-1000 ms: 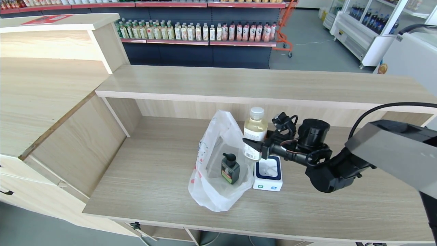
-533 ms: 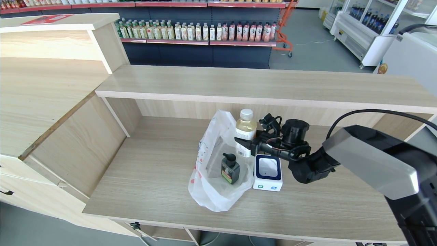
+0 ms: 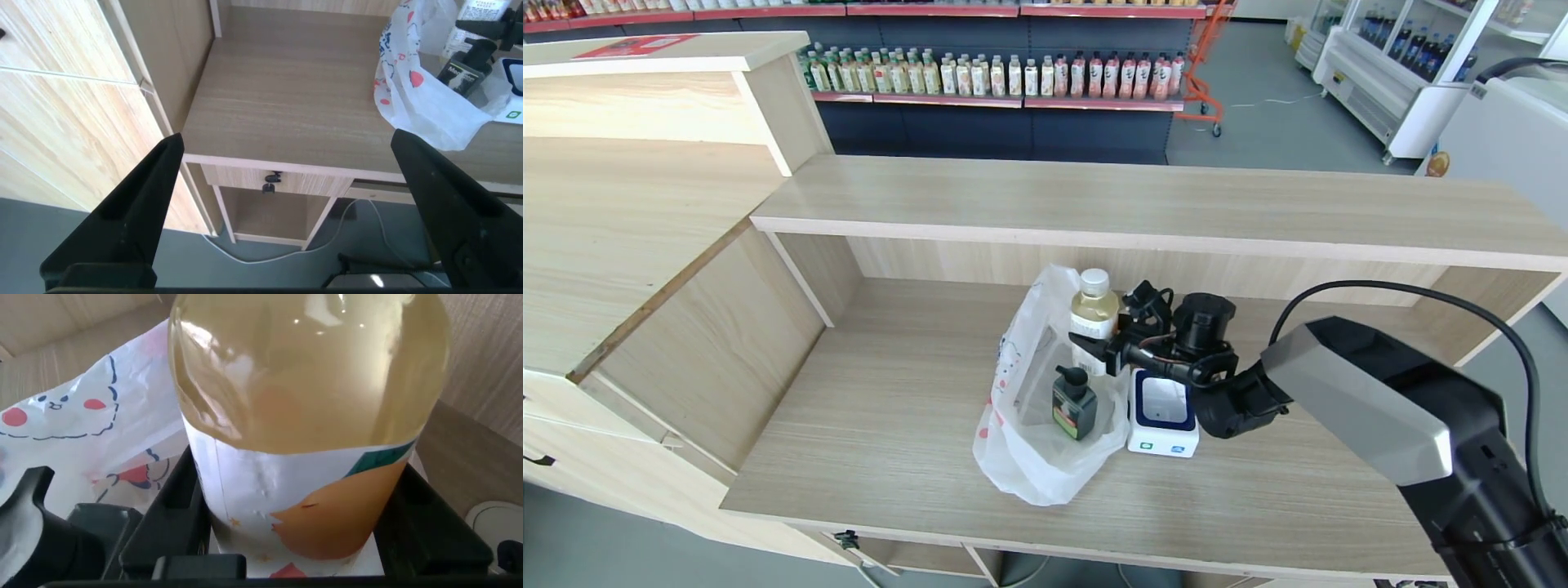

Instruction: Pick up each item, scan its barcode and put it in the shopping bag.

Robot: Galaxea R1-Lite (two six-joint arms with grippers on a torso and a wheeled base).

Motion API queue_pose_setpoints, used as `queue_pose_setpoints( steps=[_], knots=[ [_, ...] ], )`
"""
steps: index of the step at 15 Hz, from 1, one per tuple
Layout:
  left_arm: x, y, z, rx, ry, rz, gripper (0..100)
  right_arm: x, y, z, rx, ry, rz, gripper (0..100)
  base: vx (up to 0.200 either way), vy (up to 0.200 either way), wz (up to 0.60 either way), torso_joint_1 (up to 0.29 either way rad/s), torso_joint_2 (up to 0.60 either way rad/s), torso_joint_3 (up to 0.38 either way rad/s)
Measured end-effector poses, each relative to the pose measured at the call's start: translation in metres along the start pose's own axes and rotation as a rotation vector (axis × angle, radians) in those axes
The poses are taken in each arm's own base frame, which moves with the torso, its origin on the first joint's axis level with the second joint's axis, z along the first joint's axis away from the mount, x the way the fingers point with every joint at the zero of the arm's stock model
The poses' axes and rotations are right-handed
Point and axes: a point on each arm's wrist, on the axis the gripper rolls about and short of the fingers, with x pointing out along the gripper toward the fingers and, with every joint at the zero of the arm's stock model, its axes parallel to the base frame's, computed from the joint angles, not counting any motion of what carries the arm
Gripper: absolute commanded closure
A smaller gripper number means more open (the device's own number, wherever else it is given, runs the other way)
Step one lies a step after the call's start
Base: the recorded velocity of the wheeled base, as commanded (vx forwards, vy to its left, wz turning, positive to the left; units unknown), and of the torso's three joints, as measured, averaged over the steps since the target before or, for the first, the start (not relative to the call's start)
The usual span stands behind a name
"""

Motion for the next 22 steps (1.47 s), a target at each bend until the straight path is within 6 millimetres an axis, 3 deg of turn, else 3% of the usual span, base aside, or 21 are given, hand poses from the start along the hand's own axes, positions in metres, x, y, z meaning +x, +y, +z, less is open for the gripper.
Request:
queue_pose_setpoints(
  steps=[9,10,16,22],
  knots=[
    [0.0,0.0,0.0,0.0,0.0,0.0,0,0.02,0.011,-0.017,-0.011,-0.006,0.031,100,0.0,0.0,0.0,0.0,0.0,0.0],
    [0.0,0.0,0.0,0.0,0.0,0.0,0,0.021,0.011,-0.019,-0.021,0.002,0.032,0,0.0,0.0,0.0,0.0,0.0,0.0],
    [0.0,0.0,0.0,0.0,0.0,0.0,0,0.02,0.01,-0.019,-0.01,0.018,0.034,0,0.0,0.0,0.0,0.0,0.0,0.0],
    [0.0,0.0,0.0,0.0,0.0,0.0,0,-0.002,0.009,0.015,0.141,0.041,0.02,0,0.0,0.0,0.0,0.0,0.0,0.0]
  ],
)
